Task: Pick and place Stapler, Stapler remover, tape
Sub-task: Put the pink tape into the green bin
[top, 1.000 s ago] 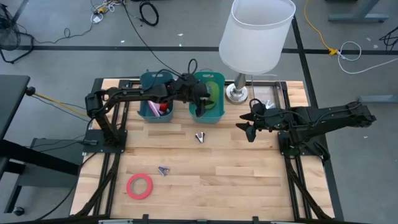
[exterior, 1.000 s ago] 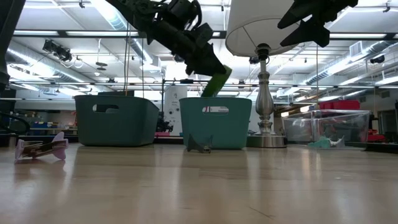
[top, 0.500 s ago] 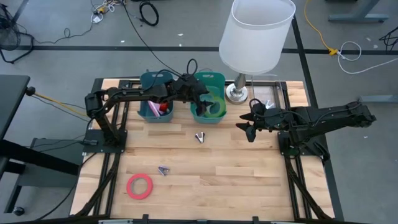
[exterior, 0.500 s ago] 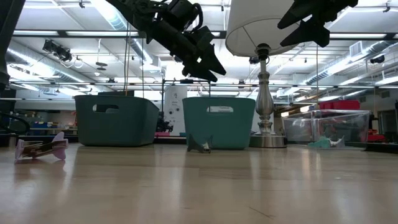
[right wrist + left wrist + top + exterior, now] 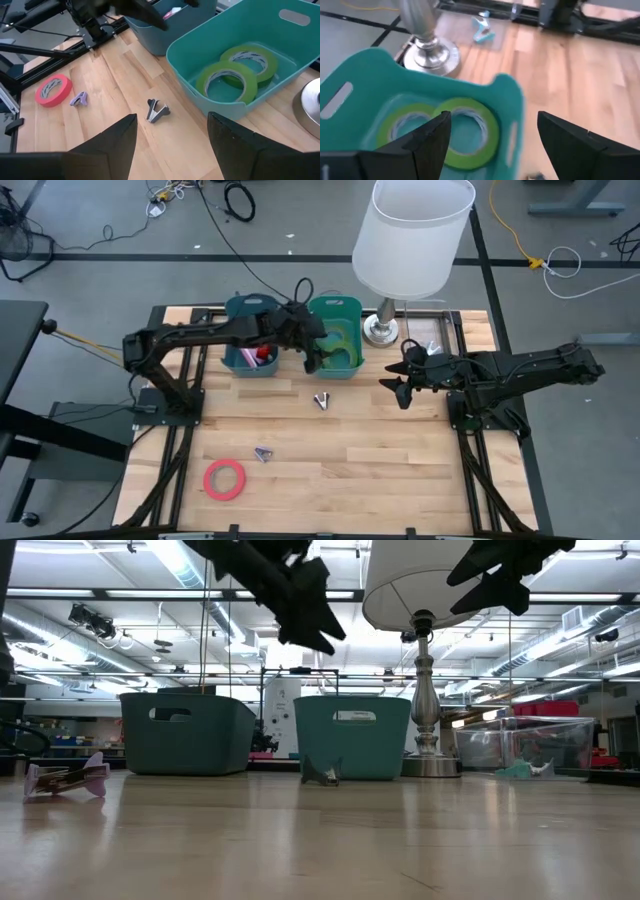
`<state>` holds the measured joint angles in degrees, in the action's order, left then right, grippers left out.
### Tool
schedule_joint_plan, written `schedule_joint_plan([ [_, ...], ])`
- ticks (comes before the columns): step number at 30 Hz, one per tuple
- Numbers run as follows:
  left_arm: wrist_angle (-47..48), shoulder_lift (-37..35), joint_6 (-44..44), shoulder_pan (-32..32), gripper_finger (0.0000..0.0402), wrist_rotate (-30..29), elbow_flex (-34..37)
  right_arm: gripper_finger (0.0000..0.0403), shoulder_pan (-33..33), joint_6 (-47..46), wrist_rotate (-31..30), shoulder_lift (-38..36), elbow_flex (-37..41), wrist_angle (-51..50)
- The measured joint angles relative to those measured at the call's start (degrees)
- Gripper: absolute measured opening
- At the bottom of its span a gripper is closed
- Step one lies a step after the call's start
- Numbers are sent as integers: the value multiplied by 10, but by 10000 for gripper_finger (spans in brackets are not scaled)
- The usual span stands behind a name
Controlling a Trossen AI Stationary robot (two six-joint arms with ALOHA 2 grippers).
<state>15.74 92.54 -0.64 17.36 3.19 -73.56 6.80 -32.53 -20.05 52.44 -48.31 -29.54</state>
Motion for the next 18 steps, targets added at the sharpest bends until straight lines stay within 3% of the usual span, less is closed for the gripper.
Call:
schedule_joint_plan([
  [18,170,-83,14,-107,300,-6,0,239,0,0,0,0,0,-1],
])
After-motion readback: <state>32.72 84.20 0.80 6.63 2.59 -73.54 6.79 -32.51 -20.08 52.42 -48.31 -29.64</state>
